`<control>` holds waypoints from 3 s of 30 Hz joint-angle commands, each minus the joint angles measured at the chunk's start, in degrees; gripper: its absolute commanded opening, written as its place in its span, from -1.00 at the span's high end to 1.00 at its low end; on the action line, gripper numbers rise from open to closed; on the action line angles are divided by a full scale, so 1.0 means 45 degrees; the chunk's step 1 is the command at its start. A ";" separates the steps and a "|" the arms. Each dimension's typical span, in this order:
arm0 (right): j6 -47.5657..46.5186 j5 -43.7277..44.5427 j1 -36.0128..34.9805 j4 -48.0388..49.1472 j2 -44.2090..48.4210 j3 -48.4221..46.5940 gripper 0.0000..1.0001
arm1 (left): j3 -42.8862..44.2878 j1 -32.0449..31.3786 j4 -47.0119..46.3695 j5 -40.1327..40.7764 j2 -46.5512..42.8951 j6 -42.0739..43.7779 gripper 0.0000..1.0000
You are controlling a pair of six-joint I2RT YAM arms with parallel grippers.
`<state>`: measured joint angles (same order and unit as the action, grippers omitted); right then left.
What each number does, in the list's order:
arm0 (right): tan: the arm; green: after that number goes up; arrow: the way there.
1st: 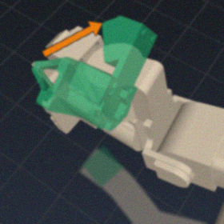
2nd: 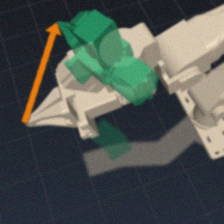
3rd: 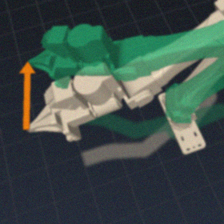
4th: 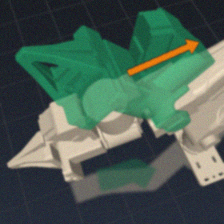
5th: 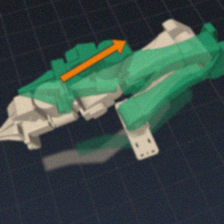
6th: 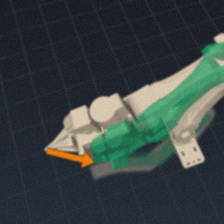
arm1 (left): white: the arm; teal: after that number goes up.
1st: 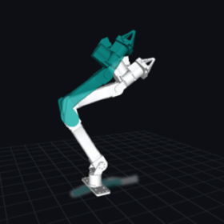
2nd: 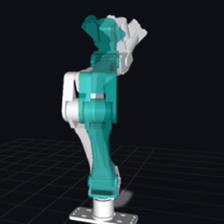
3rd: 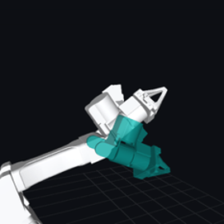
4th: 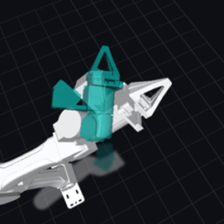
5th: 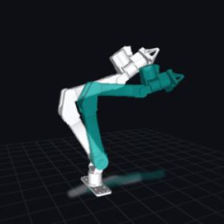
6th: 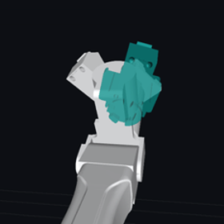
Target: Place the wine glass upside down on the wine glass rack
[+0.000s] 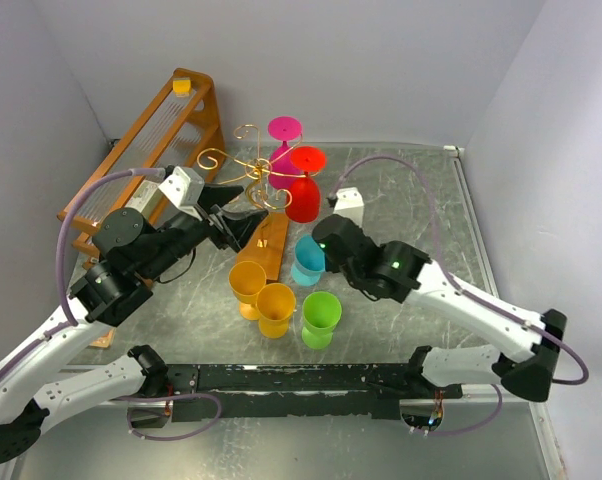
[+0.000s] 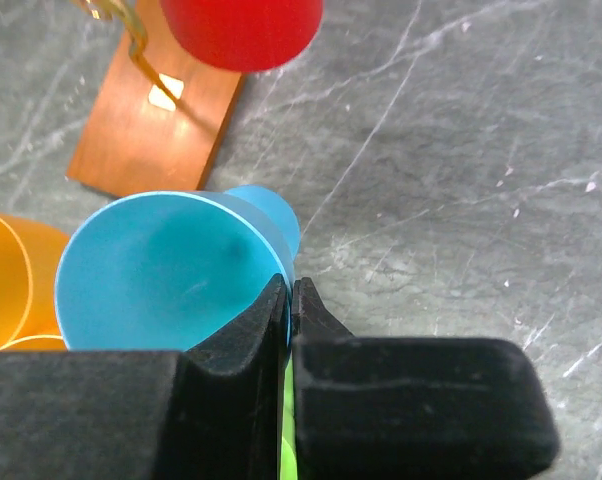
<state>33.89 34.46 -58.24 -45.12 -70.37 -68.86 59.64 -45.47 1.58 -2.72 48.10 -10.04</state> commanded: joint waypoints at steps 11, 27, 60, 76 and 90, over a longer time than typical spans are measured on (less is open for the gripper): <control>0.1668 0.2990 -0.0047 -0.0587 0.4564 0.0549 1.00 | 0.0611 -0.0029 -0.0875 0.0354 0.0172 -0.1452 -0.90; 0.2300 0.5281 -0.0058 0.2546 0.7419 -0.0547 1.00 | 0.1576 -0.0032 -0.1758 0.0336 0.1484 -0.5967 -0.90; -0.1166 -0.4077 -0.0052 1.5190 0.3433 0.1262 1.00 | -0.2680 -0.0032 -0.7264 0.3515 -0.0482 -1.1815 -0.36; 0.0056 -0.5175 -0.0047 1.5574 0.3400 0.2201 1.00 | -0.3778 -0.0022 -0.8952 0.4869 -0.1547 -1.1866 -0.29; -0.0031 -0.6871 -0.0056 1.7087 0.2904 0.3323 1.00 | -0.3471 -0.0022 -1.0088 0.4643 -0.1388 -1.1447 0.03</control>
<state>33.78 7.51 -58.24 29.12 -57.36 -54.19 41.98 -45.54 -39.40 17.15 42.33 -63.02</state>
